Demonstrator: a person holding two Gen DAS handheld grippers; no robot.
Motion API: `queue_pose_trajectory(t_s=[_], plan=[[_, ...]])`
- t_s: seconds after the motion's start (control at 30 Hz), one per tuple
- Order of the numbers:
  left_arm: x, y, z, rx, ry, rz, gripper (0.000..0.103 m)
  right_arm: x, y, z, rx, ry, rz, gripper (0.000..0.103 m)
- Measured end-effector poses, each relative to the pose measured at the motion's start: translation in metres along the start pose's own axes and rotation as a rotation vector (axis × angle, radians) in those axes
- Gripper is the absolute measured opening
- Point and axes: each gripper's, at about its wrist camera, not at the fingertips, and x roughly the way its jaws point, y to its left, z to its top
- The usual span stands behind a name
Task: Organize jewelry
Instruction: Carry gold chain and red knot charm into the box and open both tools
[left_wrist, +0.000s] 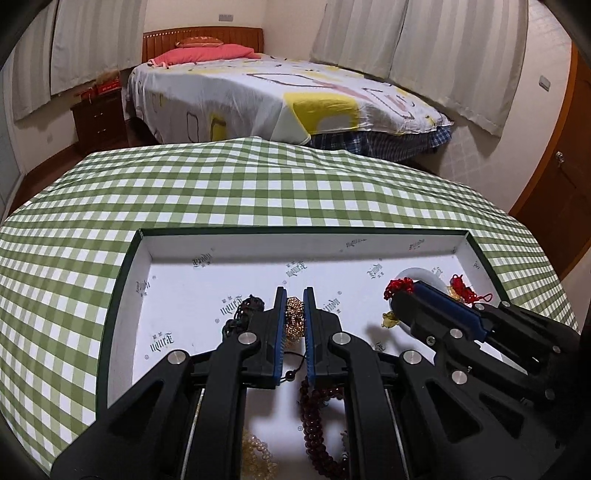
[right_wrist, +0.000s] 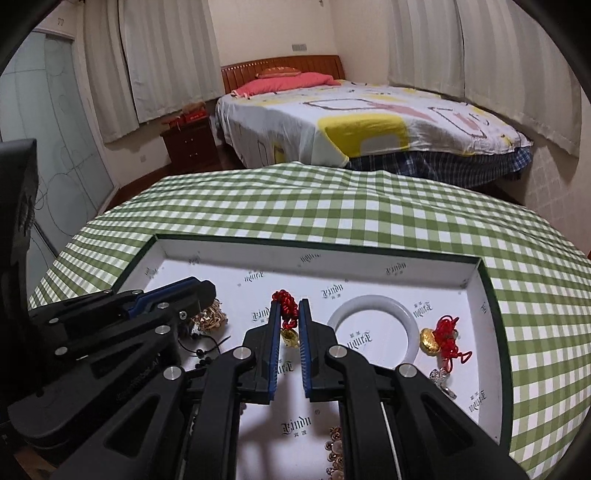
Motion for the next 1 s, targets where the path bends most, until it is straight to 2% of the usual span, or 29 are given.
queue_pose_trajectory(t_s=[0.5, 0.67, 0.87, 1.0], plan=[[0.0028, 0.0044, -0.0007, -0.011, 0.007, 0.012, 0.012, 0.0018, 0.0057, -0.0015, -0.001, 0.030, -0.006, 0.011], [-0.0005, 0.0077, -0.0009, -0.019, 0.001, 0.017, 0.025, 0.0018, 0.0068, -0.0010, -0.004, 0.032, -0.008, 0.012], [-0.0018, 0.0066, -0.0005, -0.009, 0.000, 0.022, 0.028, 0.0010, 0.0073, -0.0022, 0.000, 0.030, -0.012, 0.013], [-0.0017, 0.0089, 0.0011, -0.023, 0.002, 0.031, 0.042, 0.0002, 0.0037, -0.0025, 0.016, 0.026, -0.013, 0.013]])
